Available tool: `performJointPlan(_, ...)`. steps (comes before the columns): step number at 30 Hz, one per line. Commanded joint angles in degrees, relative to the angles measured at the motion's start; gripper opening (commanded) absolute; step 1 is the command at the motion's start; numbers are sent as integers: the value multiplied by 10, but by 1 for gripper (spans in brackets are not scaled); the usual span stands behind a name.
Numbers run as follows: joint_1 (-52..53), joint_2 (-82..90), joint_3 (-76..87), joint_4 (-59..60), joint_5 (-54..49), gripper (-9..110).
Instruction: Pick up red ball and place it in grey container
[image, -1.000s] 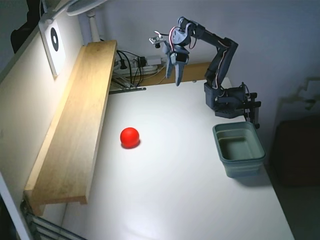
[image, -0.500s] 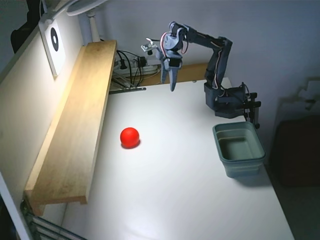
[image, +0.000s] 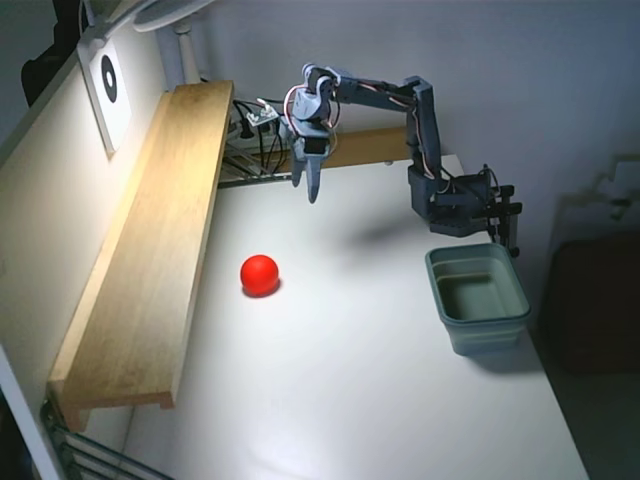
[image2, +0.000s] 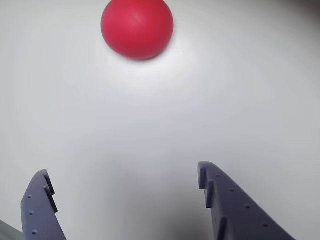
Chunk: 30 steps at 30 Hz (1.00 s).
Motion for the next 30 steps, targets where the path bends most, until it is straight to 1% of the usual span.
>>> performJointPlan(1, 4, 27, 11, -13, 2, 38)
performJointPlan(13, 0, 27, 11, -13, 2, 38)
performJointPlan(18, 0, 60, 124, -92, 2, 38)
performJointPlan(26, 0, 75, 181, -134, 2, 38)
performJointPlan(30, 0, 91, 250, -188, 2, 38)
